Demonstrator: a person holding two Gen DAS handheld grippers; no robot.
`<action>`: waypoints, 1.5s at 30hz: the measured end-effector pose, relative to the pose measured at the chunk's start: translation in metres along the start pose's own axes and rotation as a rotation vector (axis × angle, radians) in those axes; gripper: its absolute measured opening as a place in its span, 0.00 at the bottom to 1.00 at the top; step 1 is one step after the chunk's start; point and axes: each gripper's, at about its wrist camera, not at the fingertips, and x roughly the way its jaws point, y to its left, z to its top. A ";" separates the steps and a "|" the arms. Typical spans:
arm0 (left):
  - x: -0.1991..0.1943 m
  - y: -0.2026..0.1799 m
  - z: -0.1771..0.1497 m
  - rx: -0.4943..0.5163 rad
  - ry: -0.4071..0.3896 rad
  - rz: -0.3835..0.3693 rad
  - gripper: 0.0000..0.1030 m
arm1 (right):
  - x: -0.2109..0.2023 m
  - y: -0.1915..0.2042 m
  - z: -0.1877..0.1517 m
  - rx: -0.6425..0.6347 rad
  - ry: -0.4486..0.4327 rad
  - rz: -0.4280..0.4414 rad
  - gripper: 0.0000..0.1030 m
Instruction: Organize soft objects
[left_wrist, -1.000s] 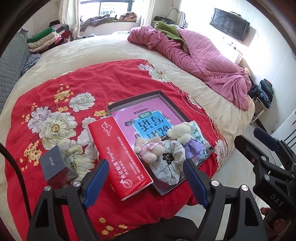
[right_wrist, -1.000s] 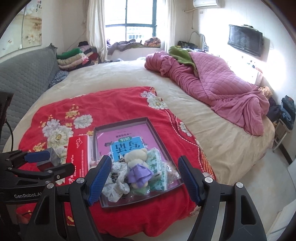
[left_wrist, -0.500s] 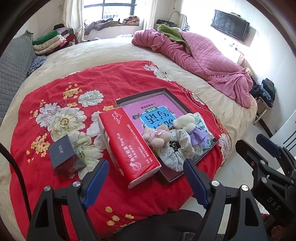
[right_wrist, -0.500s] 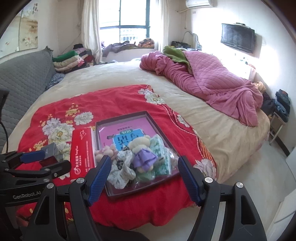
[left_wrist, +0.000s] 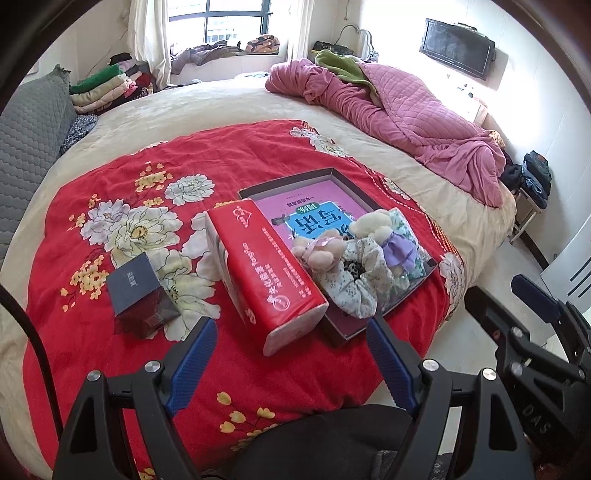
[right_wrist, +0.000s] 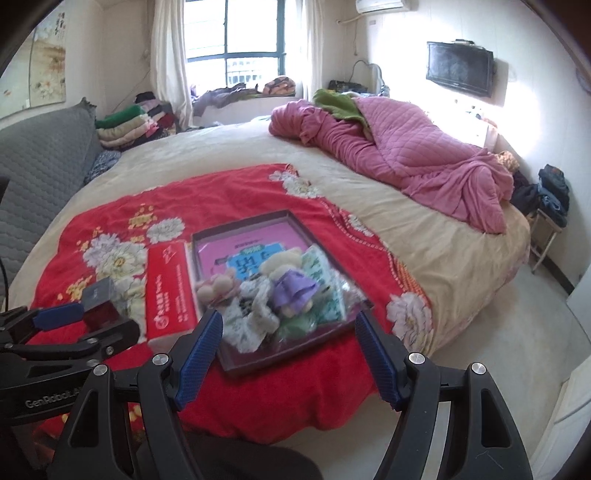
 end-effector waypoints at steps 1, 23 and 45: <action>0.000 0.000 -0.002 -0.002 0.000 0.000 0.80 | 0.000 0.002 -0.002 -0.007 0.006 0.003 0.73; -0.002 0.004 -0.043 0.001 -0.010 0.034 0.80 | -0.013 0.008 -0.049 0.035 0.050 0.021 0.73; -0.002 0.008 -0.047 -0.012 -0.008 0.066 0.80 | -0.015 0.005 -0.055 0.052 0.063 0.024 0.73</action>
